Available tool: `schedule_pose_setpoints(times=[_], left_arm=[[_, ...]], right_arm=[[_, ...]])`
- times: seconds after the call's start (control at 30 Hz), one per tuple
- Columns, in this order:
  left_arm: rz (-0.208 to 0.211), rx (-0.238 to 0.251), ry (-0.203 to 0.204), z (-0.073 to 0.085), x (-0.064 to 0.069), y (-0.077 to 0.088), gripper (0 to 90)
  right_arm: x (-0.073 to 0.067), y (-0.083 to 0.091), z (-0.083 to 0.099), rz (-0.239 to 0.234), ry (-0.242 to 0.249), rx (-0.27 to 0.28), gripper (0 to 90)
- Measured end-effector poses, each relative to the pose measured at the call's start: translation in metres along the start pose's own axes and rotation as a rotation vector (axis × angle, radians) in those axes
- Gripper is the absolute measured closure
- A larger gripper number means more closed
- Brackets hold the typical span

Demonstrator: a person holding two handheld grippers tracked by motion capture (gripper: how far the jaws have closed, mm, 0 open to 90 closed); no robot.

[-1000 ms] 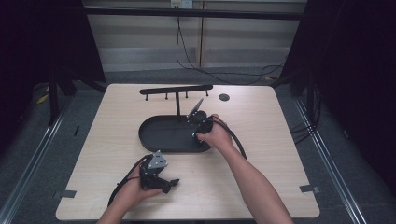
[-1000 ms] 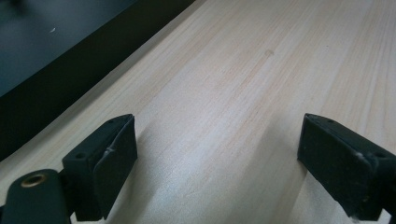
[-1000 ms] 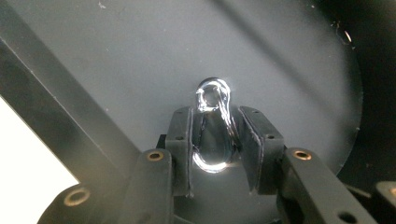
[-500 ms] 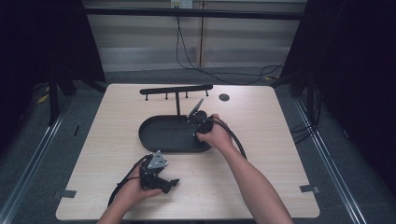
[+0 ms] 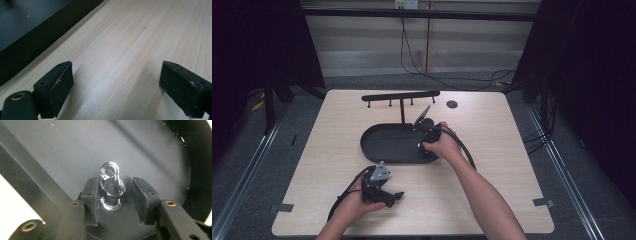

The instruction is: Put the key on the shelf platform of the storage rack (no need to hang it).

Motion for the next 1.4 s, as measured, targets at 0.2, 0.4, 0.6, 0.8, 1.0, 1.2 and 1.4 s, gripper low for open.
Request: schedule_pose_setpoints(times=[0.2,0.4,0.6,0.8,1.0,1.2,1.4], left_arm=[[-0.001,-0.002,-0.001,0.000,0.000,0.000,11.6],[0.001,-0.002,-0.001,0.000,0.000,0.000,11.6],[0.001,0.001,0.003,0.000,0.000,0.000,11.6],[0.001,0.000,0.003,0.000,0.000,0.000,11.6],[0.001,-0.001,0.002,0.000,0.000,0.000,11.6],[0.001,0.000,0.003,0.000,0.000,0.000,11.6],[-0.001,0.000,0.003,0.000,0.000,0.000,11.6]], right_arm=[[0.000,0.003,0.001,-0.001,-0.020,0.002,44.8],[-0.001,0.007,0.002,-0.013,-0.019,0.013,35.7],[-0.002,0.013,0.005,-0.019,-0.022,0.031,29.8],[-0.002,0.020,0.007,-0.026,-0.012,0.048,28.2],[-0.007,0.026,0.009,-0.034,-0.004,0.060,28.1],[-0.010,0.033,0.010,-0.034,0.008,0.068,28.1],[-0.012,0.039,0.013,-0.044,0.023,0.070,28.2]])
Point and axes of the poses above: each handheld gripper's, and its own axes: y roughly backward along the jaws, z roughly out of its underside, x roughly to its right, the point moved 7 cm from there along -y, roughly forward along the jaws, and after that the axes turned 10 degrees about y, right-handed, at the moved point
